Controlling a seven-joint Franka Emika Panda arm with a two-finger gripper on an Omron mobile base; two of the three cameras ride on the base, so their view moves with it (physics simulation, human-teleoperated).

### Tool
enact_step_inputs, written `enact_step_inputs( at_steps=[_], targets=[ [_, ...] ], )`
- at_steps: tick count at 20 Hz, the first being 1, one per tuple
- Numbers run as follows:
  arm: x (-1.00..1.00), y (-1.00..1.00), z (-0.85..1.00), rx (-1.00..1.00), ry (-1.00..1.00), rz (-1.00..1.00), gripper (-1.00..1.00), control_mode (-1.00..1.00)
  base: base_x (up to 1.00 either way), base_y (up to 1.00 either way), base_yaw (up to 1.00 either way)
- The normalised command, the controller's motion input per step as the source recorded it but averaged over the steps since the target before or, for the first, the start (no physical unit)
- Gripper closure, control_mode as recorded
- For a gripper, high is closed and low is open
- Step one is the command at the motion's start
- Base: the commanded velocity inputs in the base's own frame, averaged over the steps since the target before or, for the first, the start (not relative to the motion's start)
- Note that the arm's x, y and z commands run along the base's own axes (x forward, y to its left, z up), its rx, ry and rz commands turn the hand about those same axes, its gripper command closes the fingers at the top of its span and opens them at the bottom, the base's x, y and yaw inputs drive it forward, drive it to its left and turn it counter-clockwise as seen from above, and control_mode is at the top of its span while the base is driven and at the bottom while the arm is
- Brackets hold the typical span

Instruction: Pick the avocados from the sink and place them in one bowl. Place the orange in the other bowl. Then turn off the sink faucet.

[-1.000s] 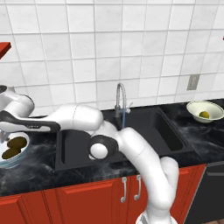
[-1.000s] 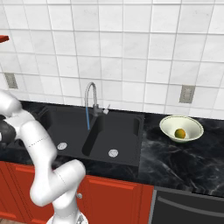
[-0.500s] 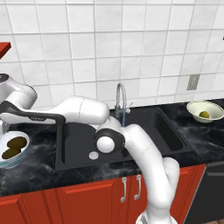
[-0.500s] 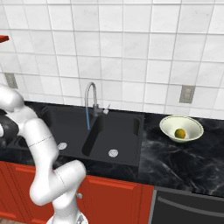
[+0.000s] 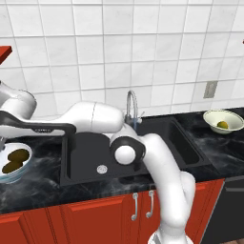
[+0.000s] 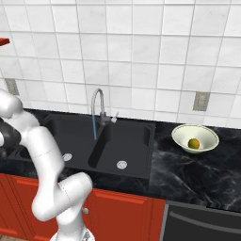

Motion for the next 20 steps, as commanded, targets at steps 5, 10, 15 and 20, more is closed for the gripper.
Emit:
enact_step_inputs(
  at_steps=[5, 10, 15, 20],
  targets=[
    [-0.66, -0.63, 0.0, 0.03, -0.05, 0.07, -1.0, -1.0, 0.0, 0.0, 0.0],
    [-0.58, -0.87, 0.0, 0.1, -0.02, 0.09, -1.0, -1.0, 0.0, 0.0, 0.0],
    [-0.32, -0.97, 0.0, 0.12, 0.0, 0.1, -1.0, -1.0, 0.0, 0.0, 0.0],
    [-0.09, -1.0, 0.0, 0.14, 0.02, 0.1, -1.0, -1.0, 0.0, 0.0, 0.0]
  ],
)
